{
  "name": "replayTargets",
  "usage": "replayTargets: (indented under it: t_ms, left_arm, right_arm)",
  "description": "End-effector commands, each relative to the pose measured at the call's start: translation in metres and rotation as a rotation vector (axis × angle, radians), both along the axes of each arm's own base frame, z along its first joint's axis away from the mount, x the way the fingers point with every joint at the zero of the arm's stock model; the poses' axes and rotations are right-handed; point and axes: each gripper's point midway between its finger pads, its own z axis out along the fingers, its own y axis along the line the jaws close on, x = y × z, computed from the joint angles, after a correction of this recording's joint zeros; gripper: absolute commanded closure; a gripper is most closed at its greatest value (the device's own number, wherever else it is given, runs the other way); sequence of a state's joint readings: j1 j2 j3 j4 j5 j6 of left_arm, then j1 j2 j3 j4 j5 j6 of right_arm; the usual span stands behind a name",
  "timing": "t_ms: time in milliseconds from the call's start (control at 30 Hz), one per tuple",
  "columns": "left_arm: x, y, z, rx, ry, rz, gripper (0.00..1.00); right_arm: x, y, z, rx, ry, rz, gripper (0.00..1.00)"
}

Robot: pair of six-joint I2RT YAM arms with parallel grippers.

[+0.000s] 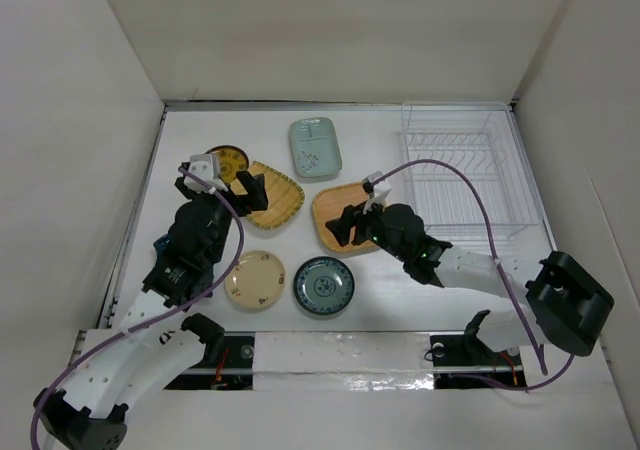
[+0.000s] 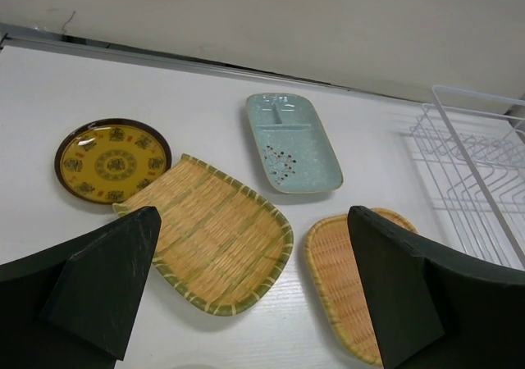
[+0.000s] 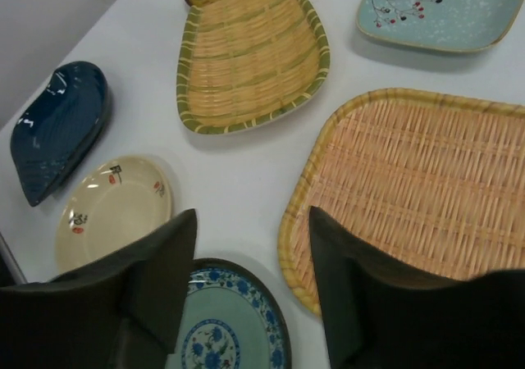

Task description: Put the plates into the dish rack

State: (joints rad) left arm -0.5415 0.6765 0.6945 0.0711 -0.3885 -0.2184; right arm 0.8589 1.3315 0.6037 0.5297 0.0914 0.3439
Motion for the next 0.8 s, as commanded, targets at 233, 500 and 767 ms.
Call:
replayTargets:
  t_ms: [233, 500, 767]
  left_arm:
    - [-0.038, -0.015, 0.067, -0.066, -0.243, -0.201, 0.01]
    - [-0.059, -0.012, 0.087, -0.124, -0.309, -0.242, 0.10]
    - [-0.062, -0.022, 0.088, -0.104, -0.298, -0.303, 1.00]
  right_arm:
    - [0.056, 0.005, 0.071, 0.025, -0.094, -0.180, 1.00]
    - [0.167, -0.024, 0.065, -0.068, -0.005, -0.286, 1.00]
    - [0.253, -0.062, 0.006, -0.203, 0.172, -0.350, 0.38]
